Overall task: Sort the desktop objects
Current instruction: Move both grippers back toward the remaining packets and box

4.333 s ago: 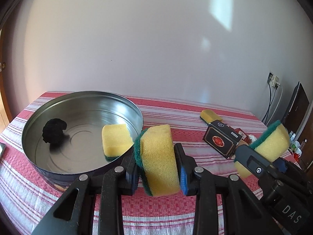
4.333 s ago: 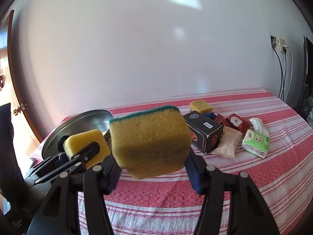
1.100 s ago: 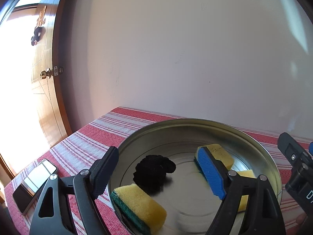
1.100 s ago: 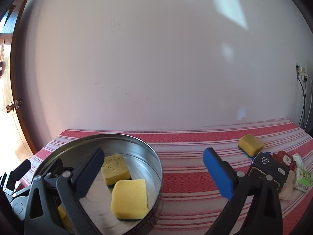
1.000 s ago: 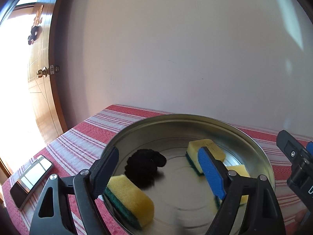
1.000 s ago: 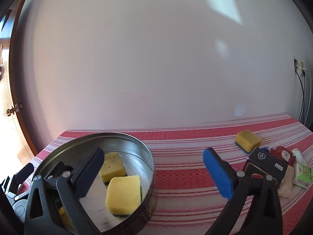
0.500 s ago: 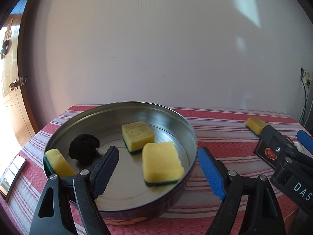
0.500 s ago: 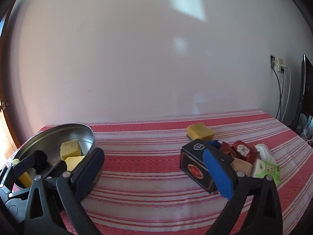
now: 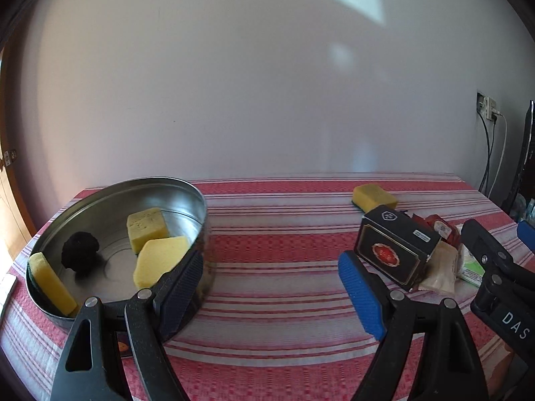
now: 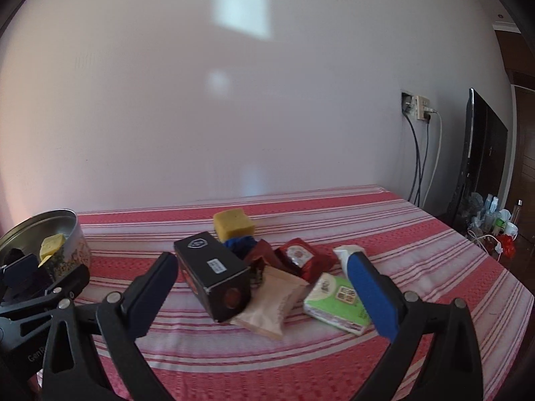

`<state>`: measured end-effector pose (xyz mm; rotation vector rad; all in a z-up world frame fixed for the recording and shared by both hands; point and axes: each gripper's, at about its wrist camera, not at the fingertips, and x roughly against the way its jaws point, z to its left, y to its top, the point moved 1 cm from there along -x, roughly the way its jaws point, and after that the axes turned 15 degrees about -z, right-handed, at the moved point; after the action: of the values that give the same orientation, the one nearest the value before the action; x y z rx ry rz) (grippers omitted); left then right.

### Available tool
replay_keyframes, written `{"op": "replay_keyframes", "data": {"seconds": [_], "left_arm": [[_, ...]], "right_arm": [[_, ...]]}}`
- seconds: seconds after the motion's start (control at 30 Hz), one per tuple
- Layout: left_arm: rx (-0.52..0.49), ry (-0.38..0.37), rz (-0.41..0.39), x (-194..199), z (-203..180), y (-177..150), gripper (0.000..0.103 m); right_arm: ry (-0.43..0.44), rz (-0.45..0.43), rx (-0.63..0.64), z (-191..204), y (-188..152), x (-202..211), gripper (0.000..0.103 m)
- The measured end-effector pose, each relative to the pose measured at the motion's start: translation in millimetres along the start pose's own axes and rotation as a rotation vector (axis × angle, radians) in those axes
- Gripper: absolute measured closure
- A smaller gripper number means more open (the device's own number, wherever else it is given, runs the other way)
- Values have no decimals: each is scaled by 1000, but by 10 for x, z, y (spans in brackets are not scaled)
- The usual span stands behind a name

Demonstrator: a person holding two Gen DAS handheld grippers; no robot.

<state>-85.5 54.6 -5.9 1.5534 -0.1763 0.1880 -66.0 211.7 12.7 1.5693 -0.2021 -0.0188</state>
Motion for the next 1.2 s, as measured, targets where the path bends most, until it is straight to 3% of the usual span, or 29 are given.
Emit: {"op": "replay_keyframes", "data": {"seconds": [0.23,0.57,0.77,0.93,1.2], "left_arm": [[-12,-90,59,-50,-424,-6,18],[-130,-180,112,-87,-1099,-94,18],[-180,-181,113,-100,-1304,-100,18],[-248,-127,120,-167,-1395,-100,18],[-243,-146,186,-322,-1395,-147,18]], "right_arm": [[-82,30,-32,-527,-20,-44,0],[-136,87,-74,-1082,-91,-73,0],[-128,131,-102,-1272,-131,-120,0],[-96,184,-100,-1256,-172,-206,0],[-110,211,-49,-1263,-194,-241,1]]}}
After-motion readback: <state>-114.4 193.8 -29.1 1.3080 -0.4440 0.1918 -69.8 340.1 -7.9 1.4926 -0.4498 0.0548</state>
